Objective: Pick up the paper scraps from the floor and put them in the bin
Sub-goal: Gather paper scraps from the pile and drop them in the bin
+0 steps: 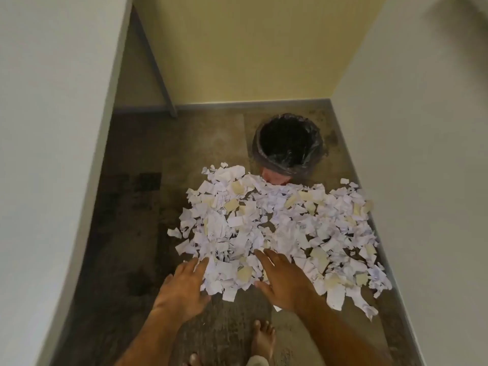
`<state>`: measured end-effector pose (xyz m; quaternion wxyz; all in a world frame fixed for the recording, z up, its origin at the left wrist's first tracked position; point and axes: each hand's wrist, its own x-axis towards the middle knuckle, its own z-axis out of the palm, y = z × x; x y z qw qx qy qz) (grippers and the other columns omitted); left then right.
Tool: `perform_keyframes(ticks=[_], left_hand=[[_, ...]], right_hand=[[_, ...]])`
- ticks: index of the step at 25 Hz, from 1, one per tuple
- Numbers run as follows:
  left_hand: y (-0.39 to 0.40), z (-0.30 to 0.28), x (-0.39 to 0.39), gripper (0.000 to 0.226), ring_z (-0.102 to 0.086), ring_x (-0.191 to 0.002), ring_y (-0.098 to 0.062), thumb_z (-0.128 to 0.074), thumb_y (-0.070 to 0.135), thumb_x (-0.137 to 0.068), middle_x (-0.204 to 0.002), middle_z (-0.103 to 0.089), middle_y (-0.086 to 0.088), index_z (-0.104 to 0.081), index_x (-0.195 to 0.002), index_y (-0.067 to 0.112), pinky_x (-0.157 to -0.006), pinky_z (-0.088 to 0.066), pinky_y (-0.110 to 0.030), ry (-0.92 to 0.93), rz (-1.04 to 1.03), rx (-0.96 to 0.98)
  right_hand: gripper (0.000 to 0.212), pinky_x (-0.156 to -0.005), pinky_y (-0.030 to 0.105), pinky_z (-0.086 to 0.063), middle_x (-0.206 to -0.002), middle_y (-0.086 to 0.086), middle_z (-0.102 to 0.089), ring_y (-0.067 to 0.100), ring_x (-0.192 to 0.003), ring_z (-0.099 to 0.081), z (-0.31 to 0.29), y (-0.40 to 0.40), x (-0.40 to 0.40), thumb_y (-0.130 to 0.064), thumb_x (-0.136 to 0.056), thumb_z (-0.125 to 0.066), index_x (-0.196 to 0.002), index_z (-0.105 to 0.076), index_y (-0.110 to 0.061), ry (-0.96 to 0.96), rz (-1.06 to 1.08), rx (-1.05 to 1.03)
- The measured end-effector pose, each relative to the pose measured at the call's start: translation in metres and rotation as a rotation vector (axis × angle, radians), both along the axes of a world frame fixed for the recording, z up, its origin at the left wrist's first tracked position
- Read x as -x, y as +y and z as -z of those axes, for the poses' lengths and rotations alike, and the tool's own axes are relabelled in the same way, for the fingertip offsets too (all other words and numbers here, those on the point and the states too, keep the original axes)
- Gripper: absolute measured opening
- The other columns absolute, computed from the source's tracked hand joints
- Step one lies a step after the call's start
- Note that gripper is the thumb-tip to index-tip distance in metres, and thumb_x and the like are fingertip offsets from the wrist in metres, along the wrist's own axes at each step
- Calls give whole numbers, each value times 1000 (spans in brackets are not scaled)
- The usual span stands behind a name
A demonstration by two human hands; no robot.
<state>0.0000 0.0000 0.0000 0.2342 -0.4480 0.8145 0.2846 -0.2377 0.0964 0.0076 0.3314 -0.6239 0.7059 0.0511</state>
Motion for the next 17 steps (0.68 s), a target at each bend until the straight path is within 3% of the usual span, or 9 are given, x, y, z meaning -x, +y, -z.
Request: perform_keyframes(ticks=[4,11,14,17], left_hand=[[0,116,-8,94,-3,-151,-26,-59,52,-89,-164,1,1,4,-155,31,-119,-26,-46,-75,-66,-58],[-14,325,-24,118,2,-150,-29,-75,55,-74,-163,10,-1,10,-153,32,-118,-24,-47,-114,-161,-28],[-18,384,-26,133,4,-149,-33,-76,66,-63,-160,24,-1,27,-145,43,-115,-28,-53,-123,-120,-6],[-22,422,-22,142,-1,-148,-36,-75,73,-56,-156,34,-5,37,-138,46,-115,-16,-58,-98,-62,75]], right_hand=[[80,-114,44,-31,-163,-3,-9,24,-148,-16,120,-23,-8,-59,-91,-49,-154,-6,-33,-14,-104,-57],[98,-110,52,-30,-162,10,-6,35,-145,-15,338,-62,-35,-55,-83,-63,-153,-2,-26,56,-588,-32],[107,-105,57,-34,-160,16,-7,41,-140,-22,399,-70,-45,-54,-74,-74,-151,-4,-29,102,-796,44],[107,-95,60,-42,-156,21,-12,45,-131,-34,436,-77,-48,-49,-69,-81,-148,-11,-35,109,-916,77]])
